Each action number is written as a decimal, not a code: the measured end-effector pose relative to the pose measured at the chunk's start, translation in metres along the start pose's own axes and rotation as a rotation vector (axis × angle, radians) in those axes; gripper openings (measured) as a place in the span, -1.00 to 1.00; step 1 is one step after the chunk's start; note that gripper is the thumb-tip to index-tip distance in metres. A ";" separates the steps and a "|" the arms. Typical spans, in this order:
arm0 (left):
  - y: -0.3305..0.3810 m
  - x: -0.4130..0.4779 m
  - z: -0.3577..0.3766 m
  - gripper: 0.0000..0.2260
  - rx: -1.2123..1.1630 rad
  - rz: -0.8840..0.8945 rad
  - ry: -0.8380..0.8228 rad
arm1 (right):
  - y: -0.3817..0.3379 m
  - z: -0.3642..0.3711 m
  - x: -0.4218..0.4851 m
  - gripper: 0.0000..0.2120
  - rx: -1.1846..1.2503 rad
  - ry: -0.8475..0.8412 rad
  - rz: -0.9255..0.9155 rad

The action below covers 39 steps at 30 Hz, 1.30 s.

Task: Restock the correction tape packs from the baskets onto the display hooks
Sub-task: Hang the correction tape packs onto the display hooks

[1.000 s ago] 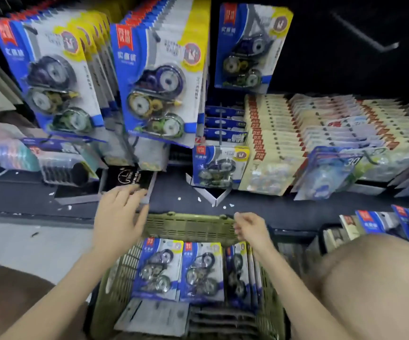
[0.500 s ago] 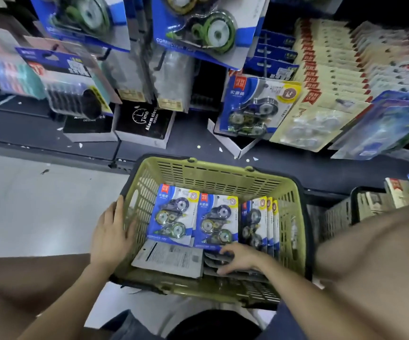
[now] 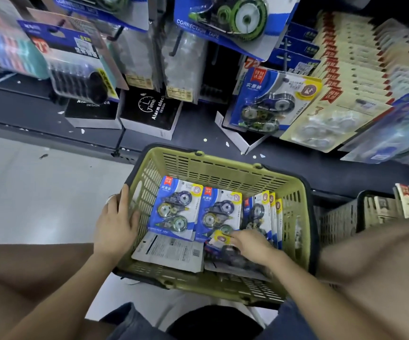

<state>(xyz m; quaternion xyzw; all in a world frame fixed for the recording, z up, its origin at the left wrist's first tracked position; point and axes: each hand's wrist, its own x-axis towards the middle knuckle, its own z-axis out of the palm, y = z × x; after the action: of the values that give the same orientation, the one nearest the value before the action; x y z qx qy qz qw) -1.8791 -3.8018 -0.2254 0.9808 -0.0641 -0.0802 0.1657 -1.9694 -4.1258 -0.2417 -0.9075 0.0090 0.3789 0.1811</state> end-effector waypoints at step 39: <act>0.058 0.022 -0.061 -0.42 -1.171 -0.422 -0.030 | -0.094 -0.055 0.047 -0.68 1.713 0.110 0.022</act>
<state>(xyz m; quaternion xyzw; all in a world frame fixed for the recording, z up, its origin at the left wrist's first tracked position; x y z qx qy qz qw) -1.8524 -3.8405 -0.1518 0.7176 0.1834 -0.1467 0.6557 -1.8835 -4.0505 -0.2079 -0.4746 0.3097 0.1986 0.7996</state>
